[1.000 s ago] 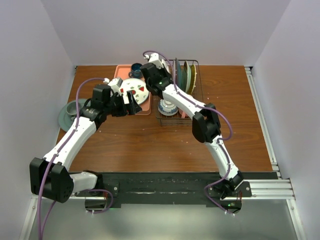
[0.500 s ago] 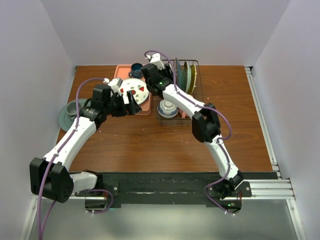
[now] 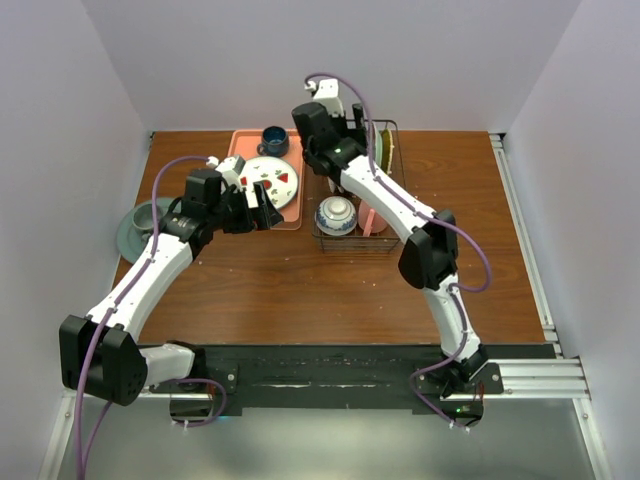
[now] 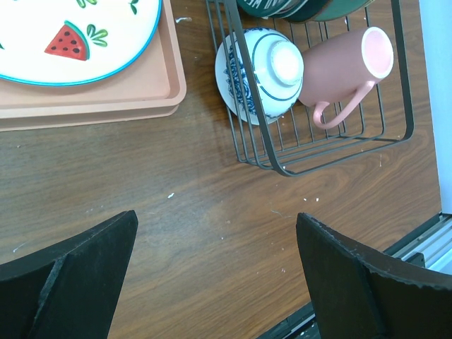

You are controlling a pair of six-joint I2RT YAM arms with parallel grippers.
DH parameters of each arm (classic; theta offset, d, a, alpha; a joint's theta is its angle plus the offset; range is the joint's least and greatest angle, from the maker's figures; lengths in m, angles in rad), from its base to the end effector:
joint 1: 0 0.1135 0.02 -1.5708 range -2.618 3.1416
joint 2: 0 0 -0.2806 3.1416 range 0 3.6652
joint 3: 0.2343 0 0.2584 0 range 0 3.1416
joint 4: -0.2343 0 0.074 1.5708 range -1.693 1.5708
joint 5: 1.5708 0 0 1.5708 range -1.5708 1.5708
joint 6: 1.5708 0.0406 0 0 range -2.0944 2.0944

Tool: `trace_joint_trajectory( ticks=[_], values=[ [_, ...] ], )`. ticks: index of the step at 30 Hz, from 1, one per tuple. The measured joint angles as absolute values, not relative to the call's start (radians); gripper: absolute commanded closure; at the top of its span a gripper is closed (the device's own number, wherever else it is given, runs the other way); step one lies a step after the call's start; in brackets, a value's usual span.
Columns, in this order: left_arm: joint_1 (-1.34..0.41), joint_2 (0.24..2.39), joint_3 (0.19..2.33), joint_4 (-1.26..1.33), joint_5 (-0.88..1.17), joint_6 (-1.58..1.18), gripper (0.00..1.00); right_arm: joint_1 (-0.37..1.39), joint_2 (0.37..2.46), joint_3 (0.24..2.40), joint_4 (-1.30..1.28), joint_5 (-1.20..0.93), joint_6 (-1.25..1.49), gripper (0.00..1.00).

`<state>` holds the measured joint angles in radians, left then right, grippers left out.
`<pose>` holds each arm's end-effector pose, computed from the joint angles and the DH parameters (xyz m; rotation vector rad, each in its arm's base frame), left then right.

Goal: Load the mixed dishes into the dish rack

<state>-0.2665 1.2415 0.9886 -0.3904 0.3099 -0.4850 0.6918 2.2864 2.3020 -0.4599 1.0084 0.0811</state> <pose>0.2647 -0.0851 0.3066 -0.0714 2.2833 -0.7489 0.4384 0.3186 0.3481 0.0547 1.8264 -0.4712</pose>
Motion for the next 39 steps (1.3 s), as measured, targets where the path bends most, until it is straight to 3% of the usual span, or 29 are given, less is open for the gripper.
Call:
trace_joint_trajectory(
  ticks=[10, 23, 28, 39],
  values=[
    [-0.266, 1.242, 0.989, -0.391, 0.310, -0.468, 0.00, 0.680, 2.136, 2.302, -0.537, 0.951, 0.163, 0.01],
    [-0.266, 1.240, 0.999, -0.393, 0.301, -0.434, 0.00, 0.674, 1.851, 2.088, -0.623, 0.846, 0.263, 0.02],
    [-0.266, 1.220, 1.006, -0.394, 0.286, -0.422, 0.00, 0.667, 1.795, 2.036, -0.619, 0.695, 0.249, 0.27],
    [-0.266, 1.077, 1.005, -0.413, 0.223, -0.424, 0.00, 0.733, 2.175, 2.224, -0.605, 0.462, 0.216, 0.53]
  ],
)
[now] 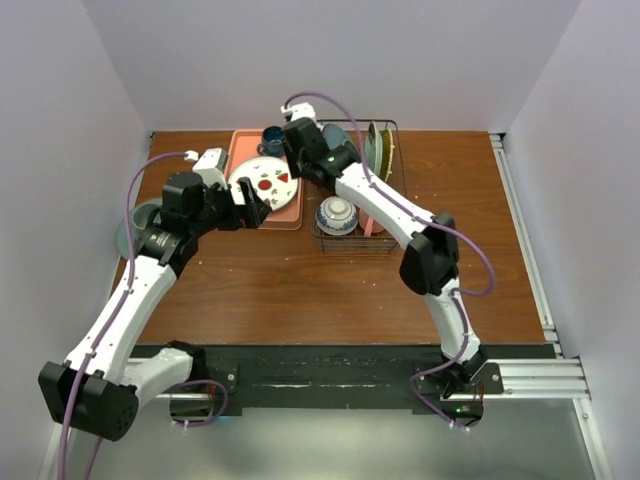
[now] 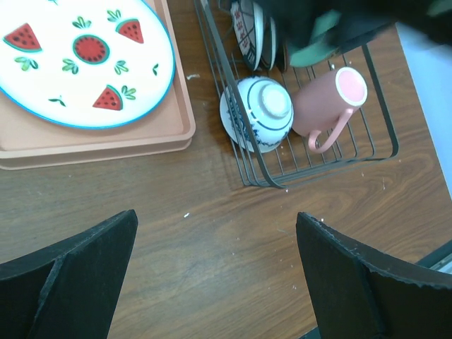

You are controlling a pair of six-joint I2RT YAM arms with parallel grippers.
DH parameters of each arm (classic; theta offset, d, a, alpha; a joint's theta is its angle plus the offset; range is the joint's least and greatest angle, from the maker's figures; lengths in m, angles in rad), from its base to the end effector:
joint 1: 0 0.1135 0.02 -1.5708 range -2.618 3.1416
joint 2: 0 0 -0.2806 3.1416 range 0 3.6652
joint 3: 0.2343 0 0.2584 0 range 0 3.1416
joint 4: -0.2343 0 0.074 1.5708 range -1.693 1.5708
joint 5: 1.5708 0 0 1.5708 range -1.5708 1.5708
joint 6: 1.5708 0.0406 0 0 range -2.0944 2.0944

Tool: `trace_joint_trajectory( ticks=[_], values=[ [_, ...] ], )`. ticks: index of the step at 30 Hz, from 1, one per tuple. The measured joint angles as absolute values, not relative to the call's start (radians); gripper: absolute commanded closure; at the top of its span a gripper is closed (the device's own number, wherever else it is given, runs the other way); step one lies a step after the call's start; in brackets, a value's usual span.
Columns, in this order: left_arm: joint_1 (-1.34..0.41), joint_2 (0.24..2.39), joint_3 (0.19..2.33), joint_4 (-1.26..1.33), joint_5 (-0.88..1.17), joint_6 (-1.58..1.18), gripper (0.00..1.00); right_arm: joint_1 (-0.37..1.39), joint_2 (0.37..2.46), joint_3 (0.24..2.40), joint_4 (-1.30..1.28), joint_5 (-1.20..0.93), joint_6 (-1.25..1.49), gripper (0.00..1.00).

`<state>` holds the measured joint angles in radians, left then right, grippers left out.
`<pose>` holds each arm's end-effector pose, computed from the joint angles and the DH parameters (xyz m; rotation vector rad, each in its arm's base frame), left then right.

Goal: Load the mixed dishes into the dish rack

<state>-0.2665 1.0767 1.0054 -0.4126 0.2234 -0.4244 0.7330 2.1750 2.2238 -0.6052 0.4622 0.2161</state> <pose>0.2315 -0.0725 0.3496 -0.0238 2.1067 -0.6519 0.3995 0.3353 0.3583 -0.2644 2.0474 0.0913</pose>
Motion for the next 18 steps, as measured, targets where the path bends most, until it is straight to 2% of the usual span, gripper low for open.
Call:
trace_joint_trajectory(
  ticks=[4, 8, 18],
  values=[
    [-0.266, 1.026, 1.000, -0.416, 0.201, -0.424, 0.00, 0.745, 2.290, 2.230, -0.606, 0.429, 0.216, 0.59],
    [-0.266, 1.007, 1.000, -0.417, 0.187, -0.424, 0.00, 0.745, 2.336, 2.231, -0.605, 0.456, 0.217, 0.68],
    [-0.266, 1.010, 0.986, -0.435, 0.177, -0.426, 0.00, 0.747, 2.337, 2.246, -0.559, 0.697, 0.221, 0.68]
  ],
)
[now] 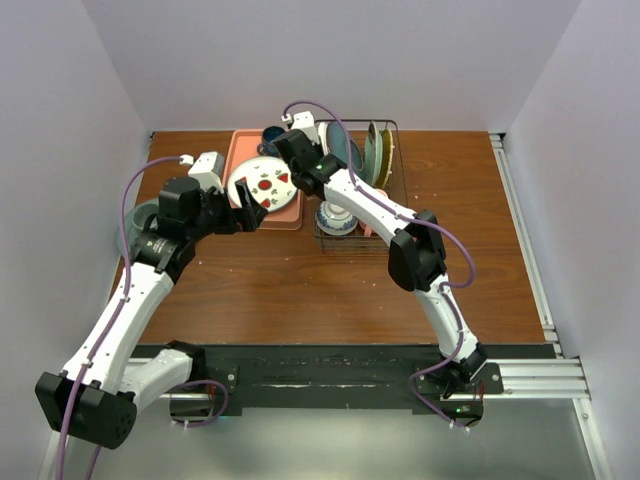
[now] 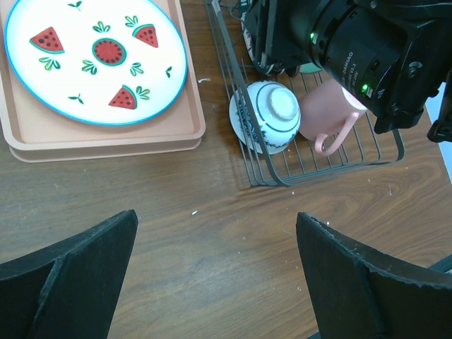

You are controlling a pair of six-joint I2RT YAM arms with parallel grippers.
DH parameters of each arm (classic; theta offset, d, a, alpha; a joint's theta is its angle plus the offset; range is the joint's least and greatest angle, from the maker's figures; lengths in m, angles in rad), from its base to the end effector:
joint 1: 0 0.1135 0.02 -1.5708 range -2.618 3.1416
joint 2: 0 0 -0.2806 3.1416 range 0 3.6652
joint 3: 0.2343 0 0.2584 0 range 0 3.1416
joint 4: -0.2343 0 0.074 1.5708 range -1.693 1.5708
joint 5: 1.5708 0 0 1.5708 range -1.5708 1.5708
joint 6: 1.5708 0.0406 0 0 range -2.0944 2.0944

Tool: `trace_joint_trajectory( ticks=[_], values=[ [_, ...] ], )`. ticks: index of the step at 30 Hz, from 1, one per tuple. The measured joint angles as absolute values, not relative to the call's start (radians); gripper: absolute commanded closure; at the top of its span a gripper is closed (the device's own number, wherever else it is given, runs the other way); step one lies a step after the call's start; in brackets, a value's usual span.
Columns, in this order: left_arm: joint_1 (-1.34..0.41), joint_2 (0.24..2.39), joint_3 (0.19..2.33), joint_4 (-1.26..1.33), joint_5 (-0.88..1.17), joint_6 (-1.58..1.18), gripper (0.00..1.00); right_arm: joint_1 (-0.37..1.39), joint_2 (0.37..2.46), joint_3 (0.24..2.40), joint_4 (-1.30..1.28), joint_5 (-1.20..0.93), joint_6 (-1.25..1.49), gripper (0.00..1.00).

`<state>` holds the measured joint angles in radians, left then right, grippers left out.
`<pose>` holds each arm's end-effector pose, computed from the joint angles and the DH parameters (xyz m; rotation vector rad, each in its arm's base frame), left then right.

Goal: Load the mixed dishes into the dish rack

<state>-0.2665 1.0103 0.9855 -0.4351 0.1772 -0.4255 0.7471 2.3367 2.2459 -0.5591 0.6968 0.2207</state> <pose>0.2159 -0.0663 0.3543 -0.0507 2.0778 -0.6102 0.4241 0.3573 0.2891 -0.1746 2.0510 -0.1839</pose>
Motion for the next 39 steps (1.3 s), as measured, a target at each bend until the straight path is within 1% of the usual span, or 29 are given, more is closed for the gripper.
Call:
trace_joint_trajectory(
  ticks=[9, 13, 17, 20, 36, 39],
  values=[
    [-0.266, 1.012, 0.983, -0.435, 0.175, -0.426, 0.00, 0.717, 2.313, 2.239, -0.594, 0.809, 0.313, 0.67],
    [-0.266, 1.013, 0.983, -0.435, 0.175, -0.426, 0.00, 0.678, 2.242, 2.177, -0.606, 0.792, 0.373, 0.65],
    [-0.266, 1.016, 0.977, -0.433, 0.175, -0.426, 0.00, 0.659, 2.182, 2.152, -0.608, 0.769, 0.409, 0.61],
    [-0.266, 1.022, 0.968, -0.435, 0.175, -0.427, 0.00, 0.638, 2.148, 2.130, -0.618, 0.767, 0.423, 0.59],
    [-0.266, 1.028, 0.967, -0.435, 0.175, -0.426, 0.00, 0.613, 2.155, 2.130, -0.693, 0.765, 0.498, 0.58],
    [-0.266, 1.029, 0.967, -0.435, 0.175, -0.426, 0.00, 0.603, 2.154, 2.129, -0.699, 0.766, 0.516, 0.56]
  ],
)
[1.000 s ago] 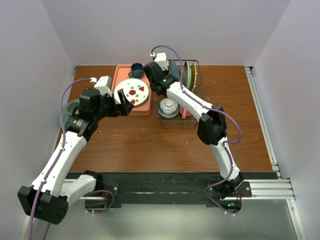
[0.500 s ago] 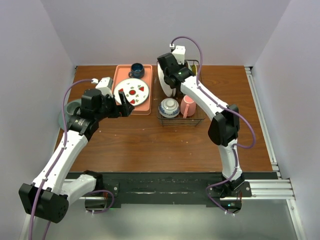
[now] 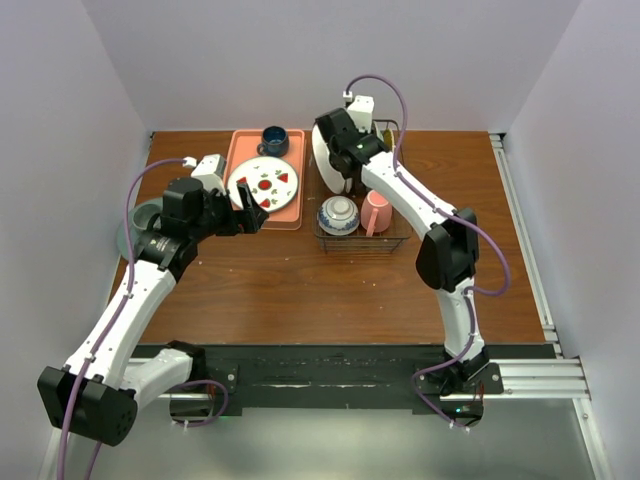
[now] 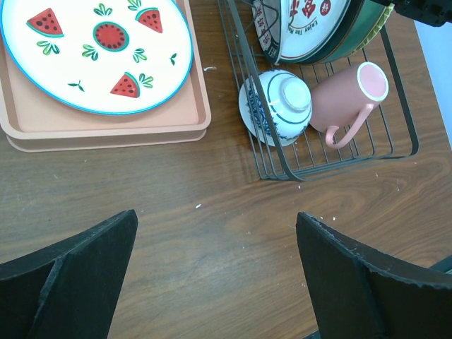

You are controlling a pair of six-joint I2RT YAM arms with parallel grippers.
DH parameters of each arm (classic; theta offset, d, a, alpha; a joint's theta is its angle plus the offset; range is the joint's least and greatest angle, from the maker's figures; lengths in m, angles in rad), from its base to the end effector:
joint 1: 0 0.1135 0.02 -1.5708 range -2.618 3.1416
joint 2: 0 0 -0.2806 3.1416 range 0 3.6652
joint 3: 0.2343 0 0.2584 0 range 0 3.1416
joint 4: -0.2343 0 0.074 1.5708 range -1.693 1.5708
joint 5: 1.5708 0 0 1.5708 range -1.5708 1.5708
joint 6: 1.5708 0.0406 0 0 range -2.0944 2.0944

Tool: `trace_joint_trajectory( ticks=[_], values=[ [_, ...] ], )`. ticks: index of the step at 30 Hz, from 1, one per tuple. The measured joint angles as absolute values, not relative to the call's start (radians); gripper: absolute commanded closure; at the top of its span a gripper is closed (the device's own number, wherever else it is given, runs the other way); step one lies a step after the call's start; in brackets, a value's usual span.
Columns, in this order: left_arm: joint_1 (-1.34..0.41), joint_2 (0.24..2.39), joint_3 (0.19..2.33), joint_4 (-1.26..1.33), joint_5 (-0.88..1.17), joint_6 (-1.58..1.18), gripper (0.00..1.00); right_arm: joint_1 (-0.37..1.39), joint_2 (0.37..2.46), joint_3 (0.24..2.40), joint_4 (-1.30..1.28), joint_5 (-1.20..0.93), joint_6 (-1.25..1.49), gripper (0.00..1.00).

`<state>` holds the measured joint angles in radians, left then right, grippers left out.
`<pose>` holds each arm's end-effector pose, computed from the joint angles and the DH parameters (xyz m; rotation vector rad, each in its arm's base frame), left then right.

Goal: Load the mixed dishes into the dish rack

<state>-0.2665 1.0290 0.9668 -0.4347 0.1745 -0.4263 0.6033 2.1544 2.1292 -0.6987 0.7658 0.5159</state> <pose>0.2201 -0.0674 0.3438 -0.0590 2.1149 -0.6009 0.4316 0.2632 0.3329 0.2811 2.0560 -0.2084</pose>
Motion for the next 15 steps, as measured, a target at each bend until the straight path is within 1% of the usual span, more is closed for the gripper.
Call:
trace_joint_trajectory(
  ticks=[10, 15],
  values=[
    [-0.266, 1.036, 0.967, -0.434, 0.175, -0.426, 0.00, 0.582, 2.111, 2.068, -0.688, 0.744, 0.544, 0.52],
    [-0.266, 1.041, 0.967, -0.434, 0.175, -0.426, 0.00, 0.567, 2.077, 2.028, -0.690, 0.738, 0.546, 0.48]
  ],
)
